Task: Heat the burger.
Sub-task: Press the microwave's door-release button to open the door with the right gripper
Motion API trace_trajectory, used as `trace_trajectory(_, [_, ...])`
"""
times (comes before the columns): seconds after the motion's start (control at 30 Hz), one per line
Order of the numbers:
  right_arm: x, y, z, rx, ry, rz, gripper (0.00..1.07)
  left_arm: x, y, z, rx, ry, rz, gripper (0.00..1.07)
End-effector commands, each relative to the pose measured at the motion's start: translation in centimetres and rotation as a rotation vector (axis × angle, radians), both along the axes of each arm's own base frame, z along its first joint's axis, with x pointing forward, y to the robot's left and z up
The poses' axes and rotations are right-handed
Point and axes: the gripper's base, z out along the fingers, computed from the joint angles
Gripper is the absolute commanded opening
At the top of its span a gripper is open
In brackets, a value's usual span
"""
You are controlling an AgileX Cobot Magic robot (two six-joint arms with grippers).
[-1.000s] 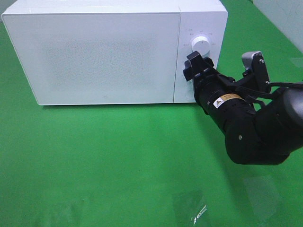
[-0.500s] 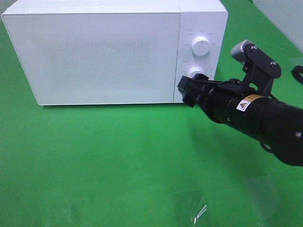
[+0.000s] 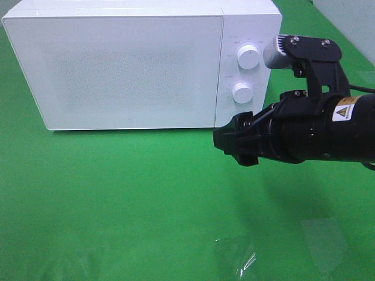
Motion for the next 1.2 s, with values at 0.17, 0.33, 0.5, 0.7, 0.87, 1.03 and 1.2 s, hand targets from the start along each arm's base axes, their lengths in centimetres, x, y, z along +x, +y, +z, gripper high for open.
trace_trajectory(0.17, [-1.4, -0.7, 2.8, -0.16, 0.075, 0.121, 0.71, -0.3, 0.0, 0.0, -0.011, -0.016, 0.001, 0.96])
trace_trajectory(0.33, [-3.5, -2.7, 5.6, -0.25, 0.108, 0.119, 0.71, -0.3, 0.0, 0.0, -0.011, -0.016, 0.001, 0.96])
trace_trajectory(0.5, [-5.9, -4.7, 7.3, -0.261, 0.093, 0.119, 0.71, -0.3, 0.0, 0.0, -0.011, -0.016, 0.001, 0.96])
trace_trajectory(0.7, [-9.0, -7.2, 9.0, -0.229, 0.075, 0.098, 0.71, -0.3, 0.0, 0.0, -0.011, -0.016, 0.001, 0.96])
trace_trajectory(0.87, [-11.6, -9.3, 9.5, -0.203, 0.054, 0.073, 0.71, -0.3, 0.0, 0.0, -0.011, -0.016, 0.001, 0.96])
trace_trajectory(1.03, [-13.5, -11.5, 8.5, -0.178, 0.012, -0.016, 0.71, -0.3, 0.0, 0.0, -0.011, -0.016, 0.001, 0.96])
trace_trajectory(1.2, [-15.3, -13.7, 8.0, -0.143, -0.051, -0.194, 0.71, -0.3, 0.0, 0.0, -0.011, -0.016, 0.001, 0.96])
